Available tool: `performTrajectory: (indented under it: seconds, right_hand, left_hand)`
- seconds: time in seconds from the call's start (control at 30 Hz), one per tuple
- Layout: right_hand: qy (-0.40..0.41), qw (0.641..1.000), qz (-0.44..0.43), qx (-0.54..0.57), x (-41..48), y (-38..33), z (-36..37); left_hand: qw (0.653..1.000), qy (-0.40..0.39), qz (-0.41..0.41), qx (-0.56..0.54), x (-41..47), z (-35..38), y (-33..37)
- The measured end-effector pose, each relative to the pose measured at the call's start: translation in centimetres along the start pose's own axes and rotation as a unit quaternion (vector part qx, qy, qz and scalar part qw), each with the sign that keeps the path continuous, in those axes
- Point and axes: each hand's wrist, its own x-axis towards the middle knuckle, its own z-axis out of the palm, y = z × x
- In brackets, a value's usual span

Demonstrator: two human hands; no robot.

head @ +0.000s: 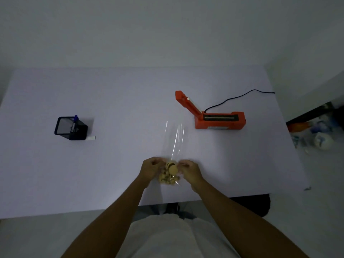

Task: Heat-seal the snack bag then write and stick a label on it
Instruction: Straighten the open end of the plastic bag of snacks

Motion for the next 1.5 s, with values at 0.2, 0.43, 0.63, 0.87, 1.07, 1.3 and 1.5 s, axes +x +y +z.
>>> performTrajectory:
  seconds: [0.2, 0.43, 0.63, 0.87, 1.07, 1.3, 1.5]
  right_hand:
    - [0.004, 0.990, -0.140, -0.027, -1.3, -0.5, -0.8]
    - [0.024, 0.967, -0.246, -0.065, -2.2, -1.3, -0.1]
    - [0.009, 0.963, -0.245, -0.111, -2.5, -0.4, 0.6]
    - [0.010, 0.959, -0.259, -0.113, -2.9, -0.1, 0.7]
    - [-0.003, 0.955, -0.262, -0.136, -3.5, 0.2, 0.8]
    - [0.006, 0.964, -0.232, -0.129, -3.3, 0.3, 3.7]
    - [0.027, 0.975, -0.192, -0.105, -2.4, -0.7, 6.9]
  left_hand:
    - [0.995, 0.006, 0.099, 0.021, -1.4, -1.9, 0.5]
    - [0.978, 0.025, 0.203, 0.038, -2.6, -3.4, -0.3]
    - [0.969, -0.036, 0.204, 0.135, -2.2, -3.9, -1.9]
    - [0.946, 0.015, 0.266, 0.186, -2.6, -3.8, -2.4]
    - [0.945, 0.035, 0.269, 0.183, -3.6, -5.6, -3.8]
    - [0.965, 0.032, 0.206, 0.159, -3.2, -8.4, -5.0]
    - [0.978, 0.003, 0.164, 0.125, -0.9, -11.7, -4.2]
